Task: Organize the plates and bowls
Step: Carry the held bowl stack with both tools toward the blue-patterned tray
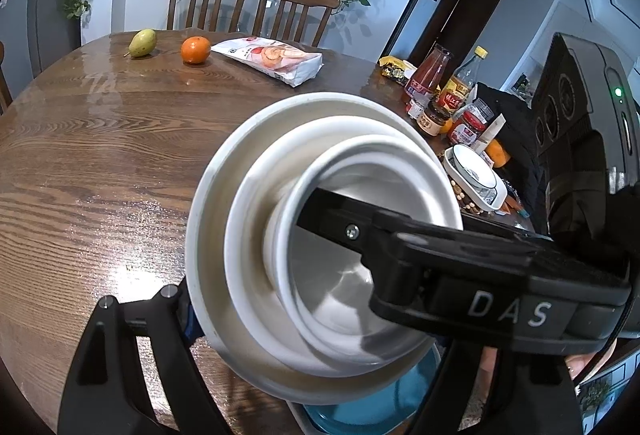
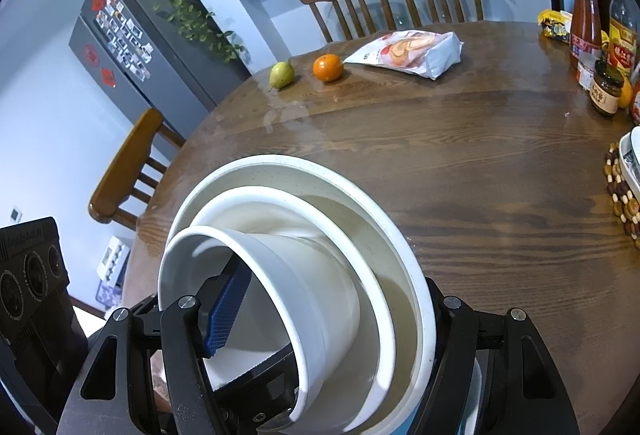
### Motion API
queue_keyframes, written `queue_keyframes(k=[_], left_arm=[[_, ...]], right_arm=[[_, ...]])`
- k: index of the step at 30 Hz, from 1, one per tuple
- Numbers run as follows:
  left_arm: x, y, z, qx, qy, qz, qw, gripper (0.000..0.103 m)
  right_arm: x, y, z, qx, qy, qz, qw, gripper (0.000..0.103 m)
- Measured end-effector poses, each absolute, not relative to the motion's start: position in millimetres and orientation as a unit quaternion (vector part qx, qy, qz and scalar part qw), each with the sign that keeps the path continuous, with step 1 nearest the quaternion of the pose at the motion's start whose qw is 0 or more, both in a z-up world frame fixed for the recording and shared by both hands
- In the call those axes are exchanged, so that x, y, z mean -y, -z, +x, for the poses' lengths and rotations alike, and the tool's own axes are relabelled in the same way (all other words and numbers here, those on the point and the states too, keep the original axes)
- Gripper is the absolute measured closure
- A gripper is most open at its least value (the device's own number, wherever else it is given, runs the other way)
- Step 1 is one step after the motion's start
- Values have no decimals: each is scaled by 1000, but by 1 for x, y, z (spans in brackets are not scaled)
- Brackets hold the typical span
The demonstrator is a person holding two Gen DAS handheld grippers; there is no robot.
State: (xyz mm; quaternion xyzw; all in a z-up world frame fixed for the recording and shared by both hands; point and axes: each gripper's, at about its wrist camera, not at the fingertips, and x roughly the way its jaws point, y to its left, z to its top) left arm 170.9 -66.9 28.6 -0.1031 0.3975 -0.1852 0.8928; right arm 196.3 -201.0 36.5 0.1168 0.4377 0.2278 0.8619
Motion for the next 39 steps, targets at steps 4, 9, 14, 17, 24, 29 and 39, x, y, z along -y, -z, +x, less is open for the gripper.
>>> queue_keyframes(k=[4,9,14,17,24,29,39], left_arm=[[70,-29,168,-398,188,-100,892,23],[73,-28,165,-400,192,-99,891,24],[76,-28,162,-401,194,-96,890,24],[78,-27,160,-402,196,-95,889,23],[81,-28,155,-403,201,-92,888,24],[82,-27,150,-402,202,-91,888,23],[91,-25,142,-407,209,-92,884,23]], right_arm=[[205,-37,192,-436,-226,119,863,30],[208,-37,188,-435,-223,120,864,30],[210,-37,187,-433,-221,121,865,30],[214,-36,185,-434,-220,122,865,30],[216,-38,177,-430,-216,120,868,30],[217,-38,173,-429,-215,121,869,30],[223,-36,163,-431,-207,118,870,30]])
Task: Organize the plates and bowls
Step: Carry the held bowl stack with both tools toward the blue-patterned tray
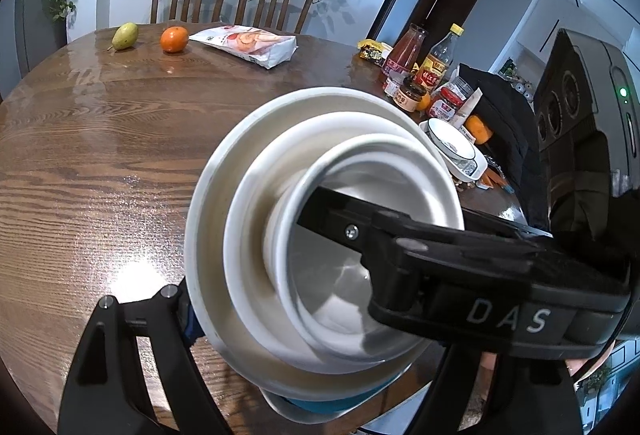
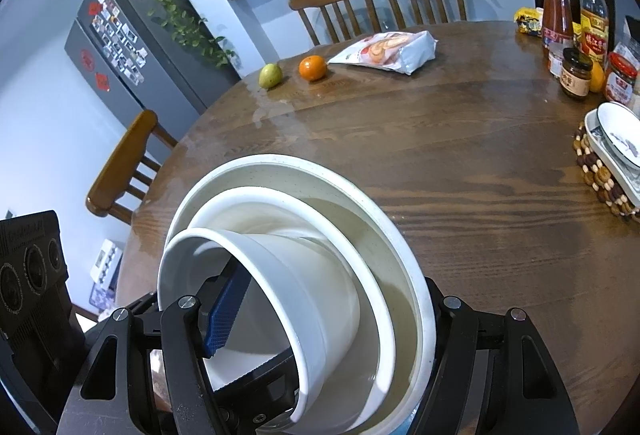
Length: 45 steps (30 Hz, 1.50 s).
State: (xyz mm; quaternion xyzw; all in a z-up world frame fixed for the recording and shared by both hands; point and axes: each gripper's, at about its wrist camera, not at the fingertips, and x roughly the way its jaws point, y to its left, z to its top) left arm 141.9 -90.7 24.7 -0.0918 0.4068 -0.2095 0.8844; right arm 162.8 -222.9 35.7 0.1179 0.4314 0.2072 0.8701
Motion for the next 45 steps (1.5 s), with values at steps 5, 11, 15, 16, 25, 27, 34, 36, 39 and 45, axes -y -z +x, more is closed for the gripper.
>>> queue_keyframes(k=[5,11,15,16,25,27,34,36,39,45], left_arm=[[94,-24,138,-407,211,-89,884,23],[98,-22,135,-408,216,-89,882,23],[100,-20,132,-410,218,-88,881,23],[101,-18,132,-412,219,-88,880,24],[108,-11,129,-421,223,-84,875,24],[109,-9,128,-423,224,-84,874,23],[113,-3,127,-432,226,-84,869,24],[113,-1,127,-435,226,-83,868,23],[114,1,127,-440,226,-84,865,24],[114,5,125,-447,225,-85,862,24]], right_arm=[[229,-34,157,-429,-206,125,870,30],[232,-33,150,-430,-201,123,871,30],[236,-31,146,-431,-197,124,872,30],[237,-30,145,-431,-197,125,872,30],[243,-22,140,-438,-192,130,869,30],[244,-21,140,-438,-191,130,868,30],[247,-16,136,-443,-186,133,867,30],[247,-14,136,-446,-185,134,865,30],[248,-10,133,-448,-185,135,864,30],[247,-6,131,-454,-185,134,861,30]])
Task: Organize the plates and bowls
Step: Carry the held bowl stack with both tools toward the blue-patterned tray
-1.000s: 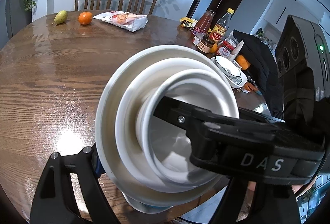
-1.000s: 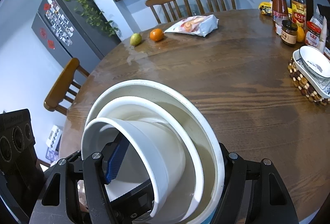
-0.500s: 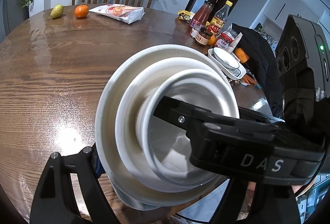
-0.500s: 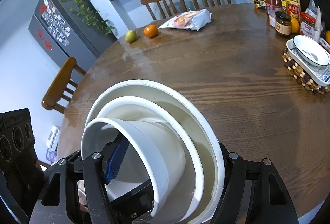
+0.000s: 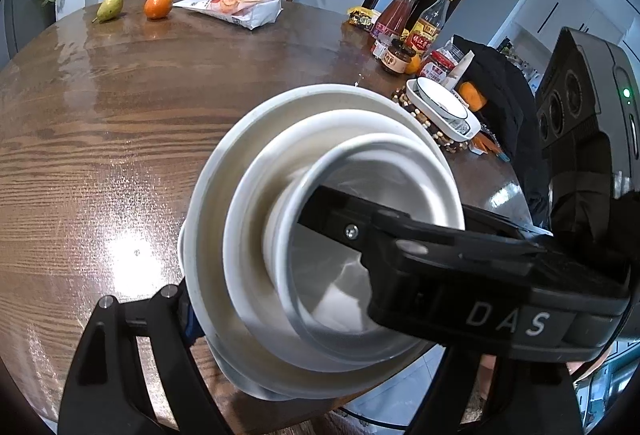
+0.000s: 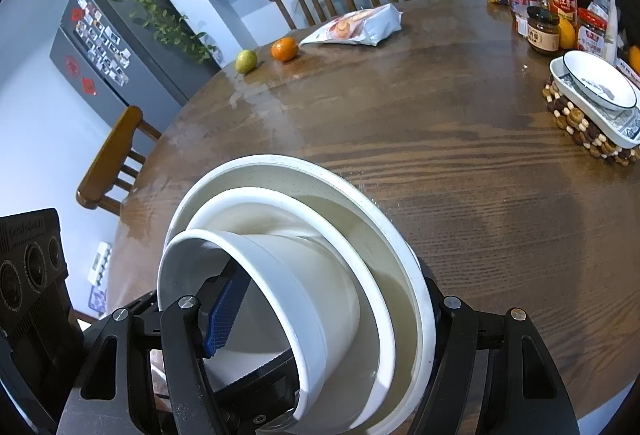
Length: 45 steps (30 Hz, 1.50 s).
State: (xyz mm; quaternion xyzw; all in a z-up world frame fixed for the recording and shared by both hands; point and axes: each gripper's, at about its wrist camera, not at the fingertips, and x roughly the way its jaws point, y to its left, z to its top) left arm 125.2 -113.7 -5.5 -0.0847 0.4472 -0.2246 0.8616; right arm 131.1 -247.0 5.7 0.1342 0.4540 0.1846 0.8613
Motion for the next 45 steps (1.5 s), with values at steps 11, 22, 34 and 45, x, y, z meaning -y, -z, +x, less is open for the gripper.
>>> queue_keyframes(k=[11,22,34,45], left_arm=[[112,14,122,-461,223,-87,854,24],[110,22,123,-478,217,-89,847,24],[110,30,129,-494,215,-92,837,24],[111,28,133,-488,211,-70,844,26]], right_arm=[[244,4,129,-465,-183,135,856,30],[241,13,130,-476,-180,132,851,30],[239,25,136,-492,-176,132,842,30],[233,25,138,-488,-157,102,853,30]])
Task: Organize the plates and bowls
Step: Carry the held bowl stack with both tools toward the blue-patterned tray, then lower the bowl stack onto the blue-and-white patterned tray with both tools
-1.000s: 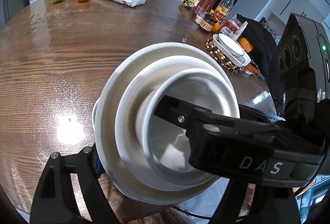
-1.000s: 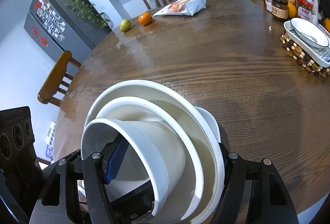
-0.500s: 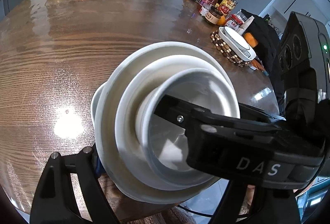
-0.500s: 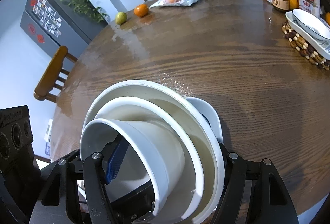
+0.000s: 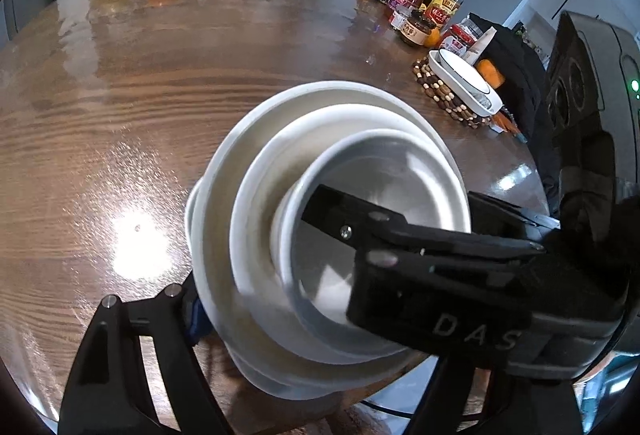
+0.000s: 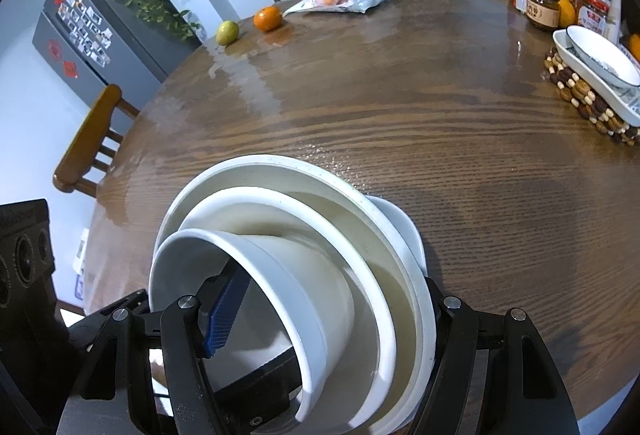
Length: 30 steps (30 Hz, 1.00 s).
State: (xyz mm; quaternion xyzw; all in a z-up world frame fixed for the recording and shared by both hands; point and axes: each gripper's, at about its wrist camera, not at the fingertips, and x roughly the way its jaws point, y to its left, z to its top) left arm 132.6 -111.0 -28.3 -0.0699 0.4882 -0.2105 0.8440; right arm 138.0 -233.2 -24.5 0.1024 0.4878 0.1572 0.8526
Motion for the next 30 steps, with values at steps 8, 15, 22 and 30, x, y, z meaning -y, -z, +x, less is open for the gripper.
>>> queue_keyframes(k=[8,15,22,30], left_arm=[[108,28,133,-484,206,-58,848,26],[108,28,134,-489,207,-48,846,26],[110,25,135,-494,203,-27,845,22],[104,8,125,-457,195,0,868,12]], right_arm=[[228,24,139,-491,-150,78,855,30],[224,23,140,-500,-148,57,851,30],[223,21,140,-510,-147,42,847,30],[224,6,138,-491,-121,8,863,20]])
